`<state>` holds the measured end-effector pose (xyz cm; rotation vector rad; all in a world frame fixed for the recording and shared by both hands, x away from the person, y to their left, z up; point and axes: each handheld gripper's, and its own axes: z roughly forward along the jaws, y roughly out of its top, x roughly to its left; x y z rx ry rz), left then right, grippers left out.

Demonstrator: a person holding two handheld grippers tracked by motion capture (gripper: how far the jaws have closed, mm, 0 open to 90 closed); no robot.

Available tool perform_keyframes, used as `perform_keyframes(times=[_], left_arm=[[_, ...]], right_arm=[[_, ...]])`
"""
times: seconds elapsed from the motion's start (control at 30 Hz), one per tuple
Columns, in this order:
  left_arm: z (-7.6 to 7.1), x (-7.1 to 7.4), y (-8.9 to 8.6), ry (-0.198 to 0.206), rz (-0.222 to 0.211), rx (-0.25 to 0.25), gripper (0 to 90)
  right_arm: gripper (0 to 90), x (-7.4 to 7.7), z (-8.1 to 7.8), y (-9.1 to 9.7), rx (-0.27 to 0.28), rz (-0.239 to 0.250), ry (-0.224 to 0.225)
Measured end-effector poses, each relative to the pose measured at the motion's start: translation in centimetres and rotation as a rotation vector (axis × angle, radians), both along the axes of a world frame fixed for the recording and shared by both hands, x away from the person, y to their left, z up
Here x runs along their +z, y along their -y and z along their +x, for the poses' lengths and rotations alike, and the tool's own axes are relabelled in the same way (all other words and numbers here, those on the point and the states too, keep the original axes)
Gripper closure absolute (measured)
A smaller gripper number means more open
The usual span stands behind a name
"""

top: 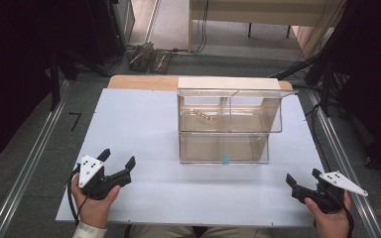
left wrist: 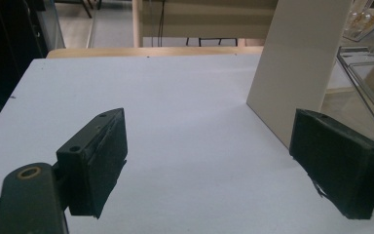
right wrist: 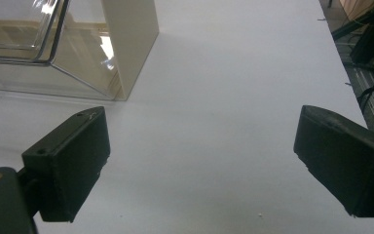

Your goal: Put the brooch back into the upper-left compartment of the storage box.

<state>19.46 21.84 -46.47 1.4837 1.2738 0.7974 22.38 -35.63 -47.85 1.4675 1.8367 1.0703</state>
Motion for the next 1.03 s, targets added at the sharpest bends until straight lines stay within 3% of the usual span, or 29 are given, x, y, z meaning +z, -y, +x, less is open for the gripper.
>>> perform_keyframes(times=[0.33,0.83,1.03], left_arm=[[-0.6,-0.4,-1.1,-0.022,0.019,0.038,13.3],[-0.6,-0.7,-4.0,-0.038,-0.002,0.123,13.0],[-0.6,-0.8,-4.2,-0.044,0.002,0.131,12.3]], right_arm=[[4.8,0.0,0.0,0.0,0.005,-0.003,0.001],[4.8,0.0,0.0,0.0,0.003,-0.005,0.000],[4.8,-0.1,0.1,-0.1,-0.001,-0.004,-0.003]])
